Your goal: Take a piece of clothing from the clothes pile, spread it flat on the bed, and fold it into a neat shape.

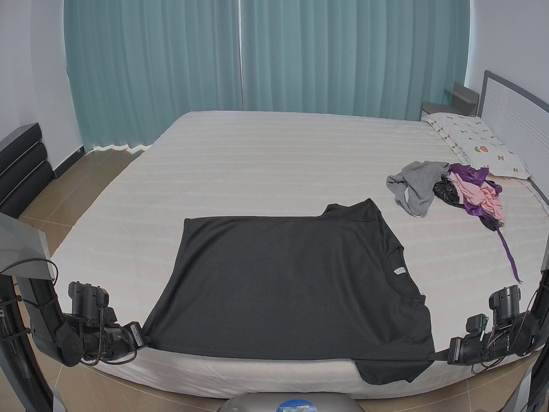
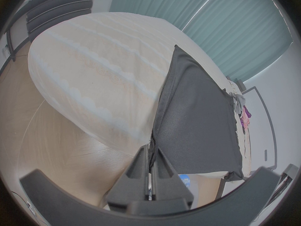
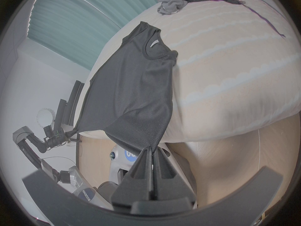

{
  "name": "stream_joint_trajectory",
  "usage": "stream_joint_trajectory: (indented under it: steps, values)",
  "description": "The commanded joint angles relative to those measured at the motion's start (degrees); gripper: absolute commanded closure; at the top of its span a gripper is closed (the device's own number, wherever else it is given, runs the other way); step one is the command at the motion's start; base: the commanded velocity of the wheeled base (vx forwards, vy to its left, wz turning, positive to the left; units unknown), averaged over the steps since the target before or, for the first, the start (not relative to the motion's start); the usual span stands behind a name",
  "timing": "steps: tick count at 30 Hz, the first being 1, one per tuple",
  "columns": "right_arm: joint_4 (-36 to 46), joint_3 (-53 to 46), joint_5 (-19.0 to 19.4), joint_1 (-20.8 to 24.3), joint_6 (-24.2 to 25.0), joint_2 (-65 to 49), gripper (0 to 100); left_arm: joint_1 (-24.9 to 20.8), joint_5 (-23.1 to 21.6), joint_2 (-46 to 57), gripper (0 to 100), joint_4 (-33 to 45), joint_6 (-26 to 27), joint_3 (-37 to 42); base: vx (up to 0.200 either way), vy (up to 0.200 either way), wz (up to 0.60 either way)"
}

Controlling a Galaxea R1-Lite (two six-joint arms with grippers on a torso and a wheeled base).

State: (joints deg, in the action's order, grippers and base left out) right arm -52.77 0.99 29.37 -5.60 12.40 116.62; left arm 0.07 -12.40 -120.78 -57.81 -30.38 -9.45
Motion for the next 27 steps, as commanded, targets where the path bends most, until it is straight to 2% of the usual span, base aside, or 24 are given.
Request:
stream_joint_trajectory:
  steps: [1, 5, 11, 16, 23, 27]
  values:
    - [0.30, -0.99, -0.54, -0.38, -0.09, -2.36, 100, -0.07, 0.09, 0.29, 100, 0.33, 1.11, 1.01, 0.000, 0.000, 0.00]
    - [1.71, -0.99, -1.59, -0.38, -0.18, -2.62, 100, 0.01, 0.18, 0.29, 100, 0.24, 3.40, 2.15, 0.000, 0.000, 0.00]
    - [4.08, -0.99, -3.97, -0.38, -0.97, -3.76, 100, -0.07, 3.35, 0.20, 100, 0.24, 7.18, 3.56, 0.000, 0.000, 0.00]
    - [9.09, -0.99, -5.29, -0.29, -2.55, -5.79, 100, -0.16, 3.43, 0.29, 100, -0.02, 8.76, 4.70, 0.000, 0.000, 0.00]
    - [15.07, -0.99, -5.55, -0.38, -4.22, -10.44, 100, -0.34, 3.43, 0.46, 100, -0.11, 12.01, 6.55, 0.000, 0.000, 0.00]
    - [18.23, -0.99, -5.55, -0.91, -7.12, -11.85, 100, -0.34, 3.52, 0.46, 100, -0.02, 13.94, 7.69, 0.000, 0.000, 0.00]
